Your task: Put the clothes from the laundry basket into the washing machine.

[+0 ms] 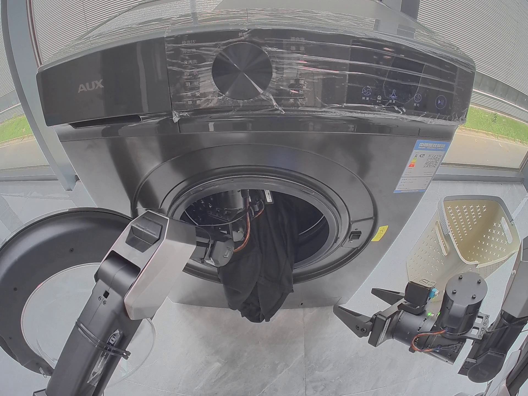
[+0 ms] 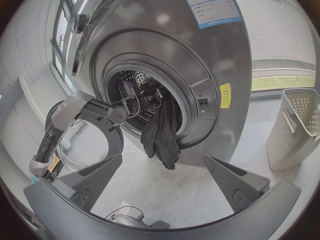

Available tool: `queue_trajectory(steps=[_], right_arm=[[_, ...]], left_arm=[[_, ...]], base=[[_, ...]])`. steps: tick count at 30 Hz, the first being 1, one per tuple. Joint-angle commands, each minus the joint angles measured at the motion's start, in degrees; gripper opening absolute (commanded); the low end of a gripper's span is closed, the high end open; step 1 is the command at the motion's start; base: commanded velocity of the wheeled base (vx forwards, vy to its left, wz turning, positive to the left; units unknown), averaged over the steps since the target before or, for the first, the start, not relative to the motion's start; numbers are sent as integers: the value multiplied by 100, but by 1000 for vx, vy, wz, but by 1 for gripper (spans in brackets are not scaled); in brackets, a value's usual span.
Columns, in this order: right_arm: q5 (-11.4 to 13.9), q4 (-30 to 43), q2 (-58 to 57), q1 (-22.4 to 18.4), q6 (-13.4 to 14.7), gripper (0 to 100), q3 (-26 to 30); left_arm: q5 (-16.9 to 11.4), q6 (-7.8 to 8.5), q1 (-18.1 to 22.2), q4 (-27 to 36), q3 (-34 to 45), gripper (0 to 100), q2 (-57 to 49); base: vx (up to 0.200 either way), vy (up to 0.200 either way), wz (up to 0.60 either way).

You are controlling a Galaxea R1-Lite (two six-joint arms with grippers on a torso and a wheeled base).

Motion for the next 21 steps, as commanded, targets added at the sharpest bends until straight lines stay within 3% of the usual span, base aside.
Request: queue_trajectory(steps=[1, 5, 11, 13, 14, 16, 21], right_arm=[[1, -49, 11, 1, 6, 100, -6], [1, -49, 11, 1, -3, 100, -6], [1, -49, 28, 1, -3, 100, -6], [1, -49, 28, 1, -3, 100, -15], [1, -49, 28, 1, 6, 100, -15], [1, -49, 28, 1, -3, 100, -15], [1, -49, 28, 1, -3, 100, -15]], left_arm=[[-1, -79, -47, 199, 792, 100, -772], [-159, -211, -117, 648, 1583, 100, -1466], [-572, -184, -214, 859, 2454, 100, -1967], [-862, -35, -346, 1043, 3183, 100, -2116], [-880, 97, -346, 1052, 3306, 100, -2108], [-880, 211, -346, 1043, 3376, 100, -2073], [-889, 264, -337, 1052, 3429, 100, -2029]], base=[[0, 0, 0], [0, 0, 0], [0, 0, 0], [0, 0, 0], [0, 0, 0], [0, 0, 0], [0, 0, 0]])
